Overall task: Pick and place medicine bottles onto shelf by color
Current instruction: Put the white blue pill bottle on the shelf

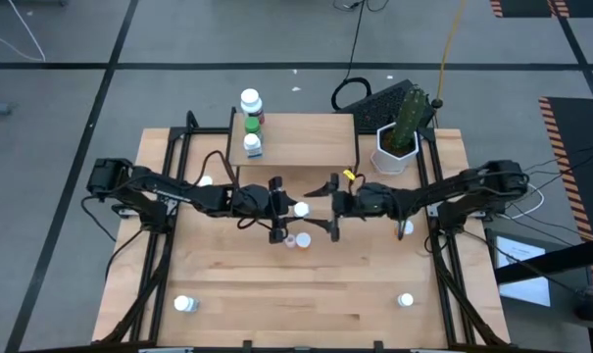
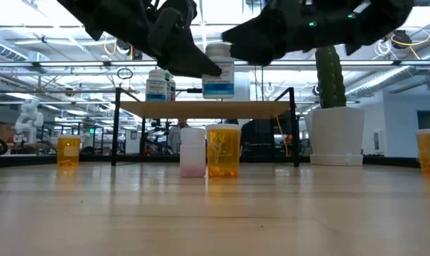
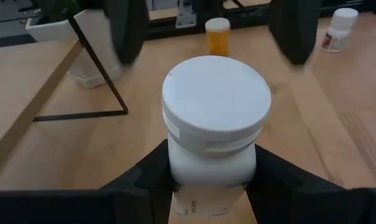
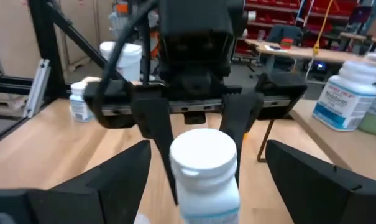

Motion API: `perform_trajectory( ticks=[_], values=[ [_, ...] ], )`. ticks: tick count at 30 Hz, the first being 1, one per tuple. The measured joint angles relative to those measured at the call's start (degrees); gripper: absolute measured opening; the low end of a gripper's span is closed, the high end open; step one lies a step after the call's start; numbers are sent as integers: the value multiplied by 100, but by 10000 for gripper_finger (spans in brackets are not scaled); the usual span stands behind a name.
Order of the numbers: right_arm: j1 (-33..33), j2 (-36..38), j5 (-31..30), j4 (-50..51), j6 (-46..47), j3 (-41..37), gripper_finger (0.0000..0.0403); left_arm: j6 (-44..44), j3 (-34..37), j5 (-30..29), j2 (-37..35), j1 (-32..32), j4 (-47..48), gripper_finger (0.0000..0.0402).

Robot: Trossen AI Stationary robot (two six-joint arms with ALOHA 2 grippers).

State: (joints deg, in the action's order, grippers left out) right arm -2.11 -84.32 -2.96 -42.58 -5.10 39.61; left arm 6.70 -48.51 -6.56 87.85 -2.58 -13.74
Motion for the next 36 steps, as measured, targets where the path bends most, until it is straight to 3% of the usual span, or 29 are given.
perform_trajectory(
  ticks=[9, 20, 30, 36],
  values=[
    [-17, -474, 2, 627, -31, 576, 298, 50, 0, 114, 0, -1, 57, 163],
    [-15, -426, 11, 773, -57, 580, 163, -121, 0, 115, 7, -15, 178, 169],
    [-15, -422, -13, 775, -188, 582, 196, -294, 4, 106, 7, -40, 41, 180],
    [-6, -377, -25, 787, -312, 582, 174, -377, 7, -433, -210, -137, 36, 250]
  ],
)
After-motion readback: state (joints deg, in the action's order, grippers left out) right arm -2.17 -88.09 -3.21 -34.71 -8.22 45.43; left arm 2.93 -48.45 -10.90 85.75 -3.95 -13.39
